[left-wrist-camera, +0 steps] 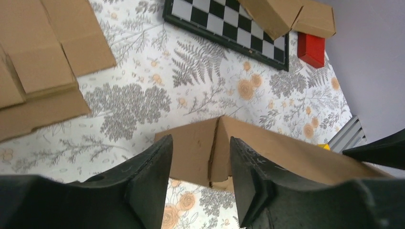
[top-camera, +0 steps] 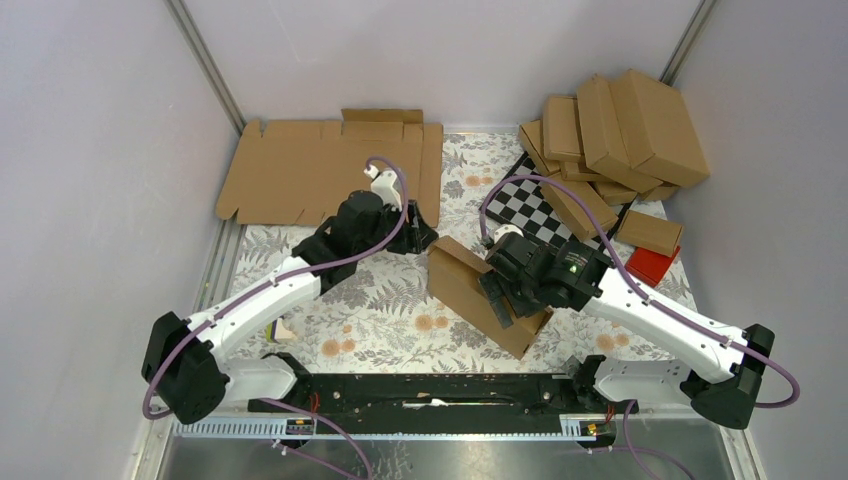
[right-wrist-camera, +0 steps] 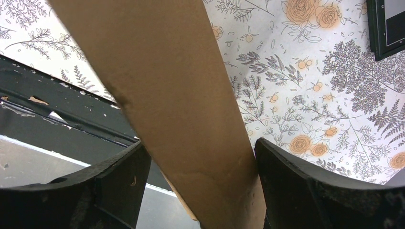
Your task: Fold the paper box
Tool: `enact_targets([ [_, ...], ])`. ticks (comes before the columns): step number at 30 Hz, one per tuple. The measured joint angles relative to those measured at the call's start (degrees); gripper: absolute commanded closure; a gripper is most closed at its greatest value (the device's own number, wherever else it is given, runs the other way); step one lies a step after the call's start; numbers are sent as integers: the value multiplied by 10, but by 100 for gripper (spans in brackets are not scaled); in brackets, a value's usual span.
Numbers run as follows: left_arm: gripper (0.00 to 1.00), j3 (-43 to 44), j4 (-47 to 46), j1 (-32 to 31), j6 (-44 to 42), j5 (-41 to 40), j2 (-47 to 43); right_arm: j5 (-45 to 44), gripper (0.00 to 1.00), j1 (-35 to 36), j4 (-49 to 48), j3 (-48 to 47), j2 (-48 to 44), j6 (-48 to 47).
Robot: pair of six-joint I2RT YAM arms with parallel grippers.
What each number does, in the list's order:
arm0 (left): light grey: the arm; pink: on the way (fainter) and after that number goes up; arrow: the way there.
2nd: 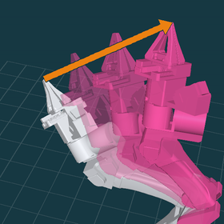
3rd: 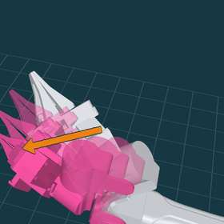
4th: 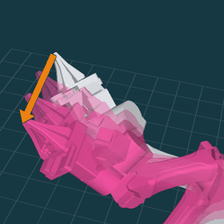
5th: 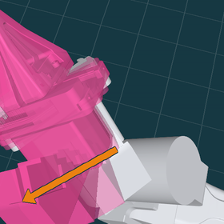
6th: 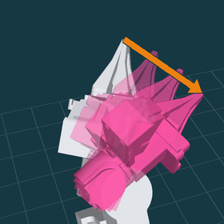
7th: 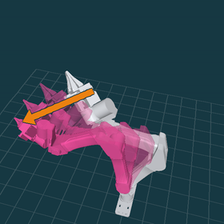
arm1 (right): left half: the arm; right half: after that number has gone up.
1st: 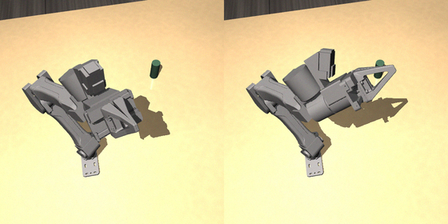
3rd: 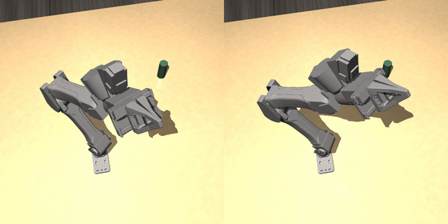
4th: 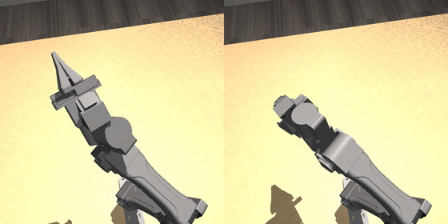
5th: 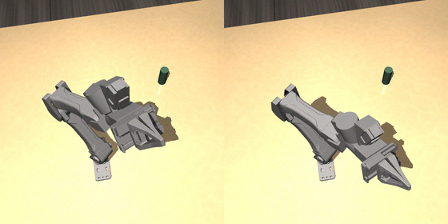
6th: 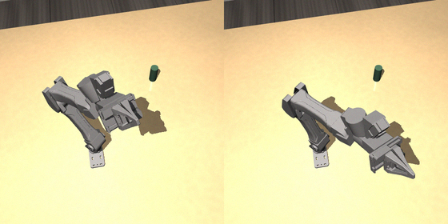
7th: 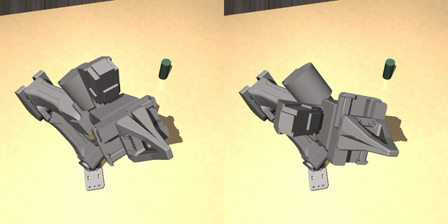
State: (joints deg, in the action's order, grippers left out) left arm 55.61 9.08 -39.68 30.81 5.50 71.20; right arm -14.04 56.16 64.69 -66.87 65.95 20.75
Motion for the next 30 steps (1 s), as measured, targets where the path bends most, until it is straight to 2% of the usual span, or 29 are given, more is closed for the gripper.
enact_targets([
  [5, 56, -68, -40, 0, 13, 0, -30, 0, 15, 0, -1, 0, 0, -2],
  [10, 60, -112, -99, 0, 24, 3, -45, 0, 1, 1, -3, 0, 0, -1],
  [16, 62, -124, -126, 0, 27, 4, -45, 29, 0, 1, -6, -14, 2, -10],
  [24, 63, -124, -127, 0, 26, 3, -45, 15, 0, 1, 3, -108, -26, 20],
  [25, 63, -124, -127, 0, 26, 3, -45, 12, 3, 1, 8, -125, -33, 28],
  [27, 63, -124, -127, 0, 24, 3, -45, 11, 19, 1, 17, -143, -46, 42],
  [30, 64, -124, -126, 0, 22, 3, -46, 11, 55, 1, 41, -146, -67, 63],
])
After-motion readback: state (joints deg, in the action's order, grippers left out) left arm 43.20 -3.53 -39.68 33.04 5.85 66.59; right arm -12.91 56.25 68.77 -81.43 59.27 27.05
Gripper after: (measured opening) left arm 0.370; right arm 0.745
